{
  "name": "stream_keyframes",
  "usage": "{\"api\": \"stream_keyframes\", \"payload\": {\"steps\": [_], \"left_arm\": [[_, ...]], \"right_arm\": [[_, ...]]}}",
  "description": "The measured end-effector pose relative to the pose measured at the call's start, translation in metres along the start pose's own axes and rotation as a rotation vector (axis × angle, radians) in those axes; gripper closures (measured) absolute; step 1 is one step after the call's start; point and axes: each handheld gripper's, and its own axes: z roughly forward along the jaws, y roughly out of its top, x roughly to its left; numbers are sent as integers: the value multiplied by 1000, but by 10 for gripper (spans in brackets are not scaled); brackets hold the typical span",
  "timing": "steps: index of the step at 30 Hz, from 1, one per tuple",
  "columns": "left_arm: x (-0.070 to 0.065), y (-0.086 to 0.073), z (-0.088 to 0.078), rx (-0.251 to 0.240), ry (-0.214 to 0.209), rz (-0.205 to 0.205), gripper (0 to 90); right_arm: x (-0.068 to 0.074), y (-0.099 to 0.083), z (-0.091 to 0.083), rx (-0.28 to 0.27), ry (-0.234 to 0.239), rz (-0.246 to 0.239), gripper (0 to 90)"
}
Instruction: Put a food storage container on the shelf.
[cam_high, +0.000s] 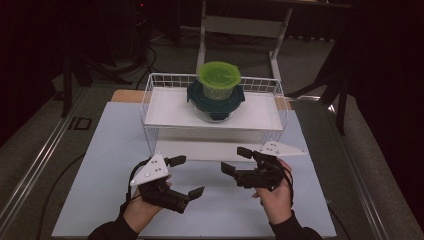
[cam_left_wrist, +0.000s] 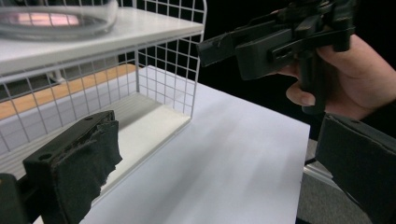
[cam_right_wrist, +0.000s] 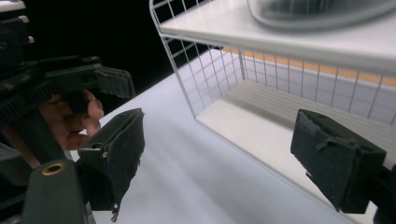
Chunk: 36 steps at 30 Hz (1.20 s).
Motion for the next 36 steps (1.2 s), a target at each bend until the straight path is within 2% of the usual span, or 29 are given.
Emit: {"api": "stream_keyframes", "payload": {"steps": [3,5,8,12,16,19,24,26,31,36], "left_arm": [[0,-5,-1,1,0,-7,4],[0,-9,-1,0,-5,3,4],[-2,-16,-1,8,-7,29,4],[-2,-25,-1,18,-9,22,5],[-2,-34,0,34,-12,38,5],[-1,-41,0,42,-8,27,5],[5,-51,-3,28,0,10,4],[7,-55,-4,42,11,17,5],[10,-64,-9,49,7,-4,5],[10,-72,-14,52,5,-5,5]], "right_arm": [[-6,-12,-1,7,-9,20,171],[-10,-20,-2,7,-18,29,172],[-14,-30,-4,8,-23,26,174],[-18,-42,-9,9,-29,31,174],[-22,-53,-14,17,-33,35,174],[-26,-61,-19,7,-40,40,174],[-30,-74,-25,0,-58,31,174],[-32,-79,-27,8,-64,25,174],[-36,-87,-34,14,-68,11,176],[-41,-95,-42,11,-74,13,176]]}}
